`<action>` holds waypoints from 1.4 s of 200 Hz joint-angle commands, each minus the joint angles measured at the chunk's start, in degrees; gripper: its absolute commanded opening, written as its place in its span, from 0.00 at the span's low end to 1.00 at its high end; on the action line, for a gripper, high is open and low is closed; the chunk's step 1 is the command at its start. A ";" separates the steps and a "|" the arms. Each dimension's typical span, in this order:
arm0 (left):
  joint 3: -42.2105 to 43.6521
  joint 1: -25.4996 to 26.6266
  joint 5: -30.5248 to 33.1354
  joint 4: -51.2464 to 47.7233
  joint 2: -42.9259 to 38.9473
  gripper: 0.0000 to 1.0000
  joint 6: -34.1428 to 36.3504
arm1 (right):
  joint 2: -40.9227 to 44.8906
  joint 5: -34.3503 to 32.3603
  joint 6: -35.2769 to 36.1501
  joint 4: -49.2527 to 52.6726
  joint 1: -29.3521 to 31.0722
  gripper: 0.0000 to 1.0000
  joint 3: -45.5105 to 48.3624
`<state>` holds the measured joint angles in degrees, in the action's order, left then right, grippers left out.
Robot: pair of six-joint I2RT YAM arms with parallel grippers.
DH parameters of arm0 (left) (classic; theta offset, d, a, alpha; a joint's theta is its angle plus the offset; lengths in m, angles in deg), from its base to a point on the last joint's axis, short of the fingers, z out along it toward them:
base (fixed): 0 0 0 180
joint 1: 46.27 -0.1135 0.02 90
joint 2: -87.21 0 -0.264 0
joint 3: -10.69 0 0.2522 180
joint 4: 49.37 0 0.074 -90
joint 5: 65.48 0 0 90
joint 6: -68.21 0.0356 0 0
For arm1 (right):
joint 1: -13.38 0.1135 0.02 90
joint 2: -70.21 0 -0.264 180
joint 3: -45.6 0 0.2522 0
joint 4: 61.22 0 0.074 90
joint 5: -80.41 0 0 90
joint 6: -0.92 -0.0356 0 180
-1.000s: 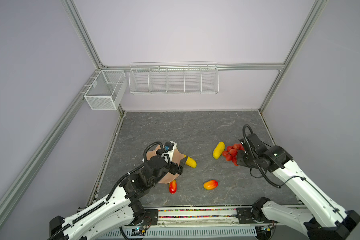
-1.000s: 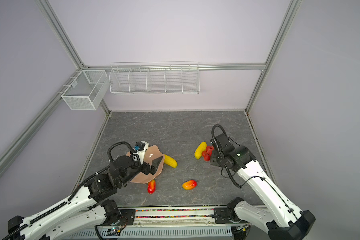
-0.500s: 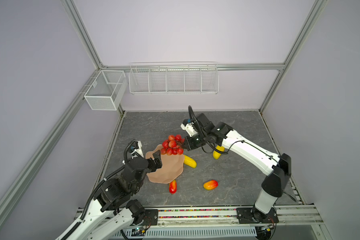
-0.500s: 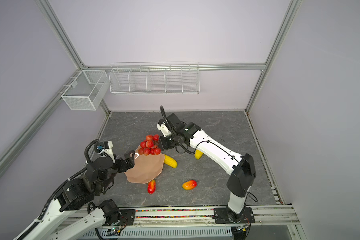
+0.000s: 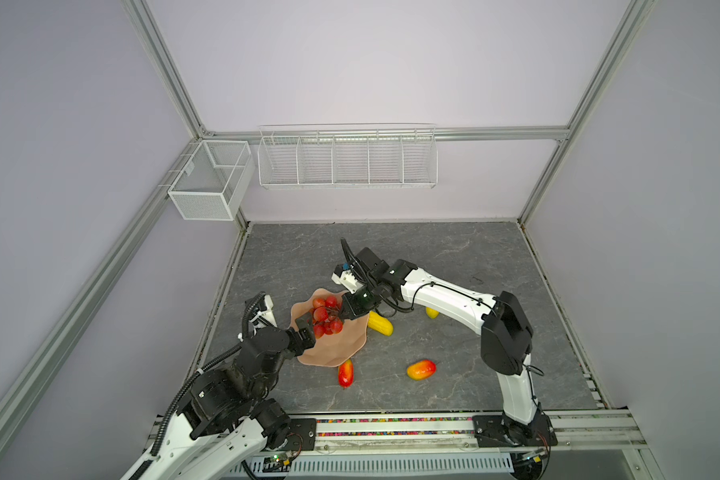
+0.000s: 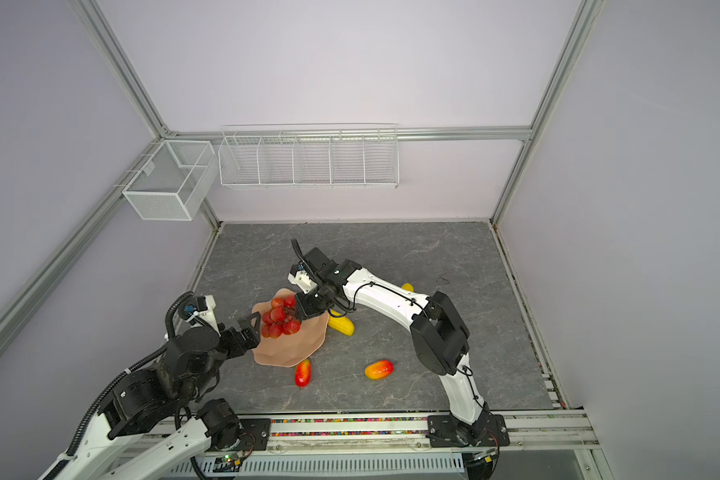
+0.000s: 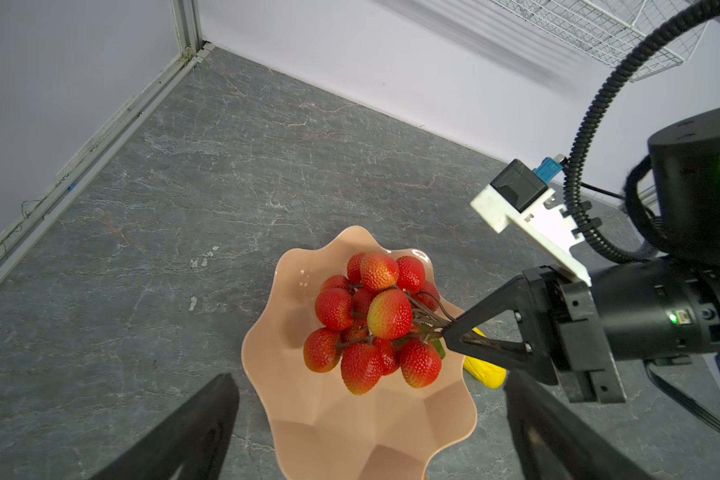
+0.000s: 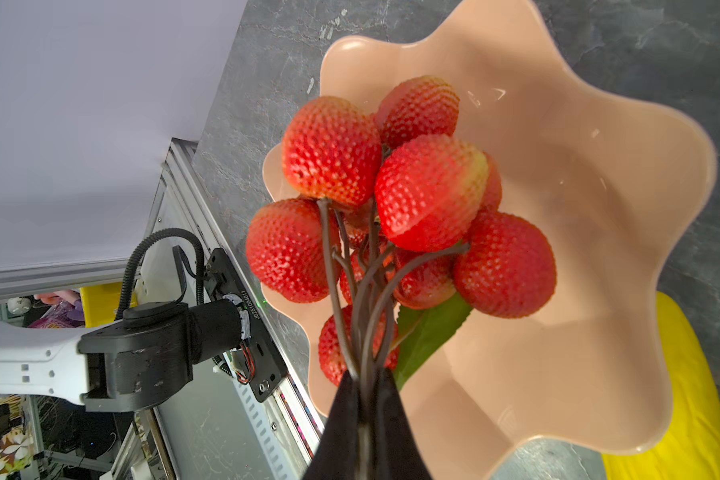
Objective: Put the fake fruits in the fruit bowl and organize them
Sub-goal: 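Carry the red fruit bunch with the right gripper and lower it into the bowl, then grasp the yellow fruit beside the bowl with the right gripper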
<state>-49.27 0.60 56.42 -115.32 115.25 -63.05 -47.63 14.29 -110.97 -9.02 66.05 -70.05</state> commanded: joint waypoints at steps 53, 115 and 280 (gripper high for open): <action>2.00 -0.15 0.39 -1.19 -1.10 0.99 -1.83 | -1.80 3.27 4.44 2.45 2.05 0.11 2.05; 1.85 -0.12 -2.86 1.80 1.96 0.99 1.92 | 3.72 -4.01 5.94 2.33 1.53 0.73 3.35; 4.53 -0.17 -19.95 14.13 9.26 0.99 10.34 | 10.64 -16.96 15.39 -9.76 -7.25 0.84 27.20</action>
<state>-44.90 0.60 36.44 -101.99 124.91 -52.95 -35.59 -2.70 -98.36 -15.27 58.44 -42.73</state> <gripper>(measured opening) 0.993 0.839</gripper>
